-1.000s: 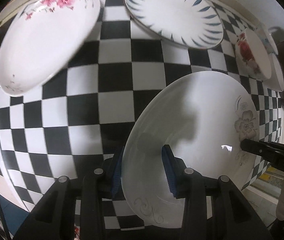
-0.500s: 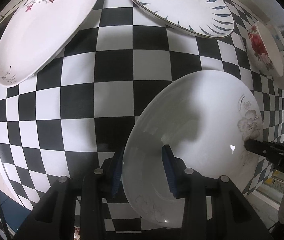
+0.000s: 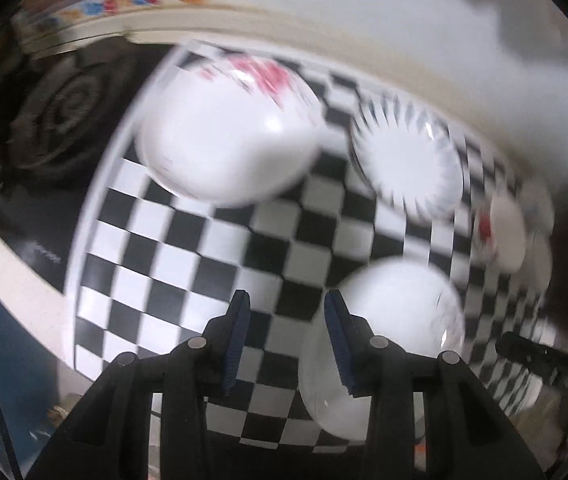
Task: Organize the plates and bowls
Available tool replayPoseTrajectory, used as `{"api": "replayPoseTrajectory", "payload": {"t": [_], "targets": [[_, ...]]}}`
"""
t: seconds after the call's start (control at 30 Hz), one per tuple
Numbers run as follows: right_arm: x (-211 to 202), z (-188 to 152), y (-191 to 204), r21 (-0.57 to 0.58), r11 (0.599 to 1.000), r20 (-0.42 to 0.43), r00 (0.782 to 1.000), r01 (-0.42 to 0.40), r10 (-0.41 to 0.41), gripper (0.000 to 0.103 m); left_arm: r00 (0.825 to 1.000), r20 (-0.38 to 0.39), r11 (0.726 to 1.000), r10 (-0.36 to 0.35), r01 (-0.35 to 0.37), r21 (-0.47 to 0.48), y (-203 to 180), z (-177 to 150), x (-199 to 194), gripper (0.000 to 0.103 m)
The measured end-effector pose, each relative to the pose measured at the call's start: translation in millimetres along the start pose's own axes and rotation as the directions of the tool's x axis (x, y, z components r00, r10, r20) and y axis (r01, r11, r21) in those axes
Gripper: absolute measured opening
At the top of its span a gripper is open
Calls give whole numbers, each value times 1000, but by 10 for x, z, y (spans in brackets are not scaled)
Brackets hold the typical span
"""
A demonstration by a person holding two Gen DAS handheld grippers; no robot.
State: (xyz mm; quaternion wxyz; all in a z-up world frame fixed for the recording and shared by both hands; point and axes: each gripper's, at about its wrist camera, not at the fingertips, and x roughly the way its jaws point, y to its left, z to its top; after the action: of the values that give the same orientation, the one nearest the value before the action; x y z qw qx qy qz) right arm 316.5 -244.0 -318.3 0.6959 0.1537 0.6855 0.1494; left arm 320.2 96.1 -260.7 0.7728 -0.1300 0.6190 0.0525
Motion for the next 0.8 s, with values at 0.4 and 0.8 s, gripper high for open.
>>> {"api": "replayPoseTrajectory", "payload": {"t": [0.4,0.8], "targets": [[431,1298,1525,-289,957,39,999,-12,24,77,998,-9,955,-62,57,-293,1172,786,335,38],[1776,2565,1790,-330,942,-135,991,-53,9,48,984,-145,942,-106,53,-332,1554,1193,1243,38]]}}
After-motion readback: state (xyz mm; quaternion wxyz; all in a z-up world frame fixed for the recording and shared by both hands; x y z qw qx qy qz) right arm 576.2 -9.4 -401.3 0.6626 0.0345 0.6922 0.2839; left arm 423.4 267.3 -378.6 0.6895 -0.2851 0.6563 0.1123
